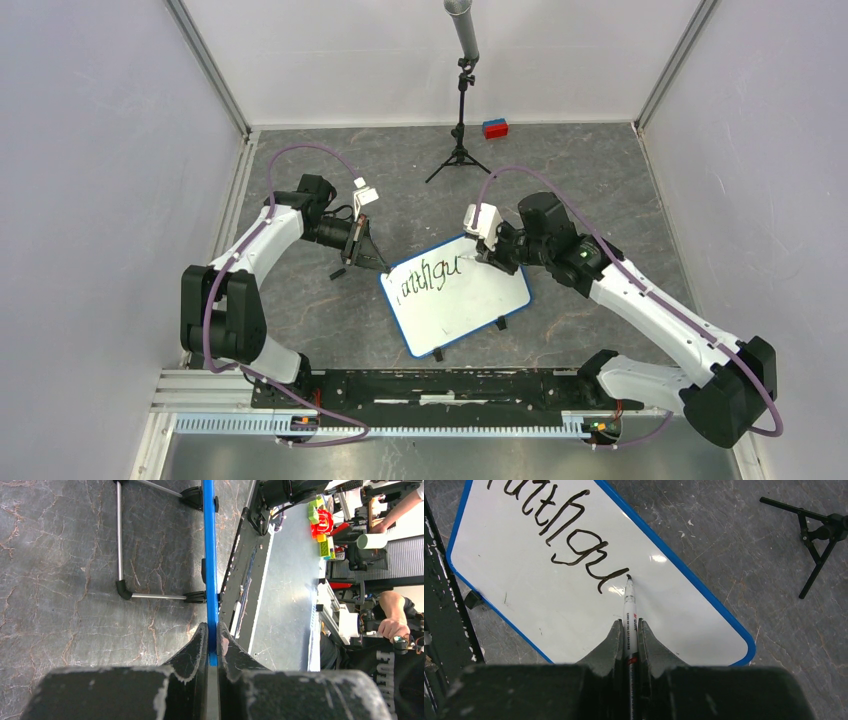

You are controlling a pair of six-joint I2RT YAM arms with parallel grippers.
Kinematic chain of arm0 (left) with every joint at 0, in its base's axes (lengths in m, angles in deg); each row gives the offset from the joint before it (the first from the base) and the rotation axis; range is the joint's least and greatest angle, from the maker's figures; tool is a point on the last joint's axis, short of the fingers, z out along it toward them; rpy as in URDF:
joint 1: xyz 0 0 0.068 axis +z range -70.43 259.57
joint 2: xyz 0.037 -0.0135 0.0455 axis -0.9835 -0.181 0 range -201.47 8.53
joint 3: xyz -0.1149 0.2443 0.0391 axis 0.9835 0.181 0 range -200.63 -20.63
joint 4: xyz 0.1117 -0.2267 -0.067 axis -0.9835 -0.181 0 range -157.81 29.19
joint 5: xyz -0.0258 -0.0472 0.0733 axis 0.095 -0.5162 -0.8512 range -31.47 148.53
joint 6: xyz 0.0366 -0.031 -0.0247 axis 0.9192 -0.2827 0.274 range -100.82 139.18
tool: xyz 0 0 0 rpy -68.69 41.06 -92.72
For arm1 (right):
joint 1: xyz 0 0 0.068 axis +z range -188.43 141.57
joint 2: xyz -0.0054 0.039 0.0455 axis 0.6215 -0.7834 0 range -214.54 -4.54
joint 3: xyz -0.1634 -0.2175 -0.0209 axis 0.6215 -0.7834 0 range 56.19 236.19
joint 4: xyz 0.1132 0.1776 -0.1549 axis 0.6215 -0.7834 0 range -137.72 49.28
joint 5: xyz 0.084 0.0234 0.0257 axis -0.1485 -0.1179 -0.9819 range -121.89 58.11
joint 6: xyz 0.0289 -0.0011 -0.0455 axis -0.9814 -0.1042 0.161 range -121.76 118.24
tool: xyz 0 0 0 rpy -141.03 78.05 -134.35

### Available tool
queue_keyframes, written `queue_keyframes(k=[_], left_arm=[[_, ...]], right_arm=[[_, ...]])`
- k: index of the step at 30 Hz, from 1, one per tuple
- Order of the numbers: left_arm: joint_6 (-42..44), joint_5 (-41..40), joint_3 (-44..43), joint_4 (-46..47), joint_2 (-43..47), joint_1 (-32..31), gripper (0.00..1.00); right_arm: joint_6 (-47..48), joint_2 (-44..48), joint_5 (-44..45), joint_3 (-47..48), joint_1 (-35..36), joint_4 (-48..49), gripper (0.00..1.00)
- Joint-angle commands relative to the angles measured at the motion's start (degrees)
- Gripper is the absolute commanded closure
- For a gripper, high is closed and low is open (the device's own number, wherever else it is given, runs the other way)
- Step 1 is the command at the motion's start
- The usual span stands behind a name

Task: Write a sentence on the whiteboard

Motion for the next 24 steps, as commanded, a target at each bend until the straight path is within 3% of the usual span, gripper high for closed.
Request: queue_keyframes(k=[1,9,24], left_arm=[[3.72,-0.71,1.46,-1.24,0.45,-1.12,0.97],[3.68,-0.8,1.38,-1.19,0.16,-1.12,0.97],[3.81,-0.76,1.38,-1.19,0.15,-1.13,0.97]], right_arm=[[0.71,0.39,4.5,1.21,-0.34,1.06,1.0],[0.9,1.52,5.33,0.71,-1.27,0.27,1.0],[3.27,1.27,-2.63,-2.35,-1.18,-3.56,1.0]])
